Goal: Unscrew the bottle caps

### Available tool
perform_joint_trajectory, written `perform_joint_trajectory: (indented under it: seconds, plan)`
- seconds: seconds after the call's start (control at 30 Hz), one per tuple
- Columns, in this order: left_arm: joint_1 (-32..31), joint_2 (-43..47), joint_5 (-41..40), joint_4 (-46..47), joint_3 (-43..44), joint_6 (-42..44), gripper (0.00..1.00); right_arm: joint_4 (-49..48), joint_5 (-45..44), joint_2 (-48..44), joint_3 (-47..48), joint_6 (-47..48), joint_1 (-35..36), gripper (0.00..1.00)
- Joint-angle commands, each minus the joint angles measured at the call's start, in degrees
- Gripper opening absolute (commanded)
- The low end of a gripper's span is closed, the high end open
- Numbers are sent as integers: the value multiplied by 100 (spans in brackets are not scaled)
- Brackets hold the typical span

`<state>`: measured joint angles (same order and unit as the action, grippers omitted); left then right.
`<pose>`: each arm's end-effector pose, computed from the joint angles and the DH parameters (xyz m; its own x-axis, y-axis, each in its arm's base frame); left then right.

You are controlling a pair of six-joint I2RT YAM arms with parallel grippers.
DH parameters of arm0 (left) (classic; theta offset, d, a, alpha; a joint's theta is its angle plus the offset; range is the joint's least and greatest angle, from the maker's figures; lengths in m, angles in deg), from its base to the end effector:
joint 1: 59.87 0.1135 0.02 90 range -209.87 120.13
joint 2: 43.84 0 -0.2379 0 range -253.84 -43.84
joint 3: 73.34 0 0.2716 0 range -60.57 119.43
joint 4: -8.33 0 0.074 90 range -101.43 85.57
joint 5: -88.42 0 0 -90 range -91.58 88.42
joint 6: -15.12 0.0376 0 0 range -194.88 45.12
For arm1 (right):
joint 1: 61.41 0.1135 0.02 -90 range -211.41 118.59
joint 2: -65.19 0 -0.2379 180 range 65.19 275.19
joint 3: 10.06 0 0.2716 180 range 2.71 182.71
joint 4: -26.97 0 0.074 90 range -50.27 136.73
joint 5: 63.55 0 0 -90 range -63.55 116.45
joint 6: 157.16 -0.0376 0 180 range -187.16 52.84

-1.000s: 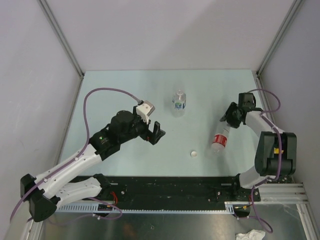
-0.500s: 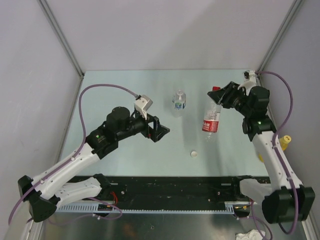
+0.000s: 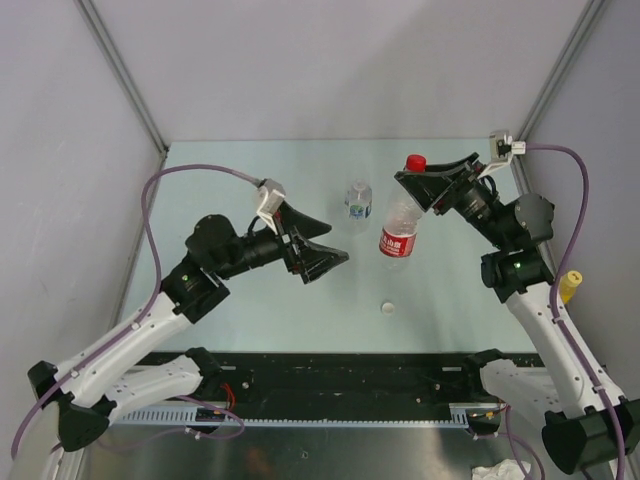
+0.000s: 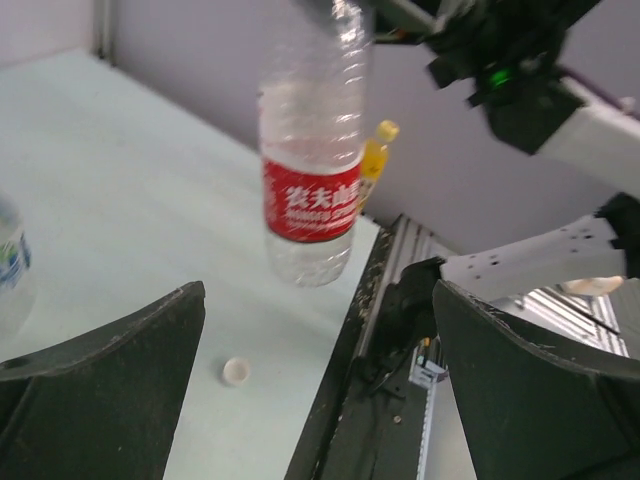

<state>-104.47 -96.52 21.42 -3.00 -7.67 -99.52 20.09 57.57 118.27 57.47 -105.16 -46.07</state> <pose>0.1670 -0.1853 0.3669 -0.3667 -0.1774 -0.9133 0.8489 0.3380 -0.4065 0.2254 0.0820 0.4101 -0.1489 0.5057 -0.8498 -0.7603 0.4910 0.4253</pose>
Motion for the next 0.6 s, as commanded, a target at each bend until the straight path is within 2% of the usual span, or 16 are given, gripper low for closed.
perform_joint_trajectory:
  seconds: [0.0, 0.27, 0.57]
  plan:
    - [30, 5, 630, 1110, 109, -369, 99, -1193, 3, -8, 96, -407, 161, 23]
    - [30, -429, 841, 1364, 404, -197, 99, -2000, -307, 151, 93, -766, 637, 22]
    - [7, -939, 1263, 1592, 571, -61, 99, -2346, -510, 371, 96, -858, 1094, 21]
